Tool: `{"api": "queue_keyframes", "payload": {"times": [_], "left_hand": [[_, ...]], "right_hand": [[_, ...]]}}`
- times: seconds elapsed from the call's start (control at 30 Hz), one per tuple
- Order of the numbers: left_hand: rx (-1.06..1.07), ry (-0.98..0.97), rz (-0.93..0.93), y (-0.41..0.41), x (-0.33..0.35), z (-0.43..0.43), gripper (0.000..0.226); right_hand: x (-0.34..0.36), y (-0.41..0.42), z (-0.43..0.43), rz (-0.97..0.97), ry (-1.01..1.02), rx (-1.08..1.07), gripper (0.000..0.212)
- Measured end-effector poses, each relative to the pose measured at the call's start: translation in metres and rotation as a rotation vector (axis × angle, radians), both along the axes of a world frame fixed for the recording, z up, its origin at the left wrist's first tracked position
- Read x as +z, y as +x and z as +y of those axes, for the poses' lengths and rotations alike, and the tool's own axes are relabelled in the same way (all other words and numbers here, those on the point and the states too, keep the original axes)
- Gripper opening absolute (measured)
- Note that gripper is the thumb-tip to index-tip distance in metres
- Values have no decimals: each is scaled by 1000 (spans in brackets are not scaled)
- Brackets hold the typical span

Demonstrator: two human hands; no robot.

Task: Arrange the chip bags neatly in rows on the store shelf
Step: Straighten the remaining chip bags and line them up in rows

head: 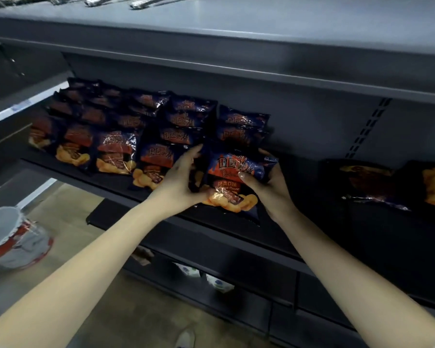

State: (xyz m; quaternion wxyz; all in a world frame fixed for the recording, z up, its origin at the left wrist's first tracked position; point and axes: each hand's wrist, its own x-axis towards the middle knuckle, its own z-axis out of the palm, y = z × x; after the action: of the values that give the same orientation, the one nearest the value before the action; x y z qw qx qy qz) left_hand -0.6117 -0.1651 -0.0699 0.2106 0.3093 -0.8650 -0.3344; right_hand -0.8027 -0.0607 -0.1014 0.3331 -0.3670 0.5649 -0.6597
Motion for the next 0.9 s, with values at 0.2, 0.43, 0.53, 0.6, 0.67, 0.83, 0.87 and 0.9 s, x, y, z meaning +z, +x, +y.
{"api": "queue_keyframes", "payload": {"times": [0.2,0.43,0.53,0.6,0.67,0.83,0.87,0.9], "left_hand": [[-57,-487,-229,23,-17,-17,90],[-200,-844,-402,23,-38,-46,95],[-231,-876,-416,22,-43,-56,94],[-266,-891,-422,20,-43,-60,92],[-308,-906,-417,17,-44,-66,91],[-362,-946,-378,12,-46,-74,90],[-366,-949,-371,12,-47,-75,91],[-368,-948,-364,11,-48,-76,93]], "right_hand": [[-16,25,-21,67,21,-173,58],[-23,43,-30,212,60,-273,70],[-24,53,-30,323,52,-370,74],[-27,58,-30,404,34,-463,83],[-30,63,-30,487,48,-542,94],[-38,70,-27,785,52,-642,82],[-39,69,-25,809,54,-648,78],[-40,66,-22,828,57,-651,75]]}}
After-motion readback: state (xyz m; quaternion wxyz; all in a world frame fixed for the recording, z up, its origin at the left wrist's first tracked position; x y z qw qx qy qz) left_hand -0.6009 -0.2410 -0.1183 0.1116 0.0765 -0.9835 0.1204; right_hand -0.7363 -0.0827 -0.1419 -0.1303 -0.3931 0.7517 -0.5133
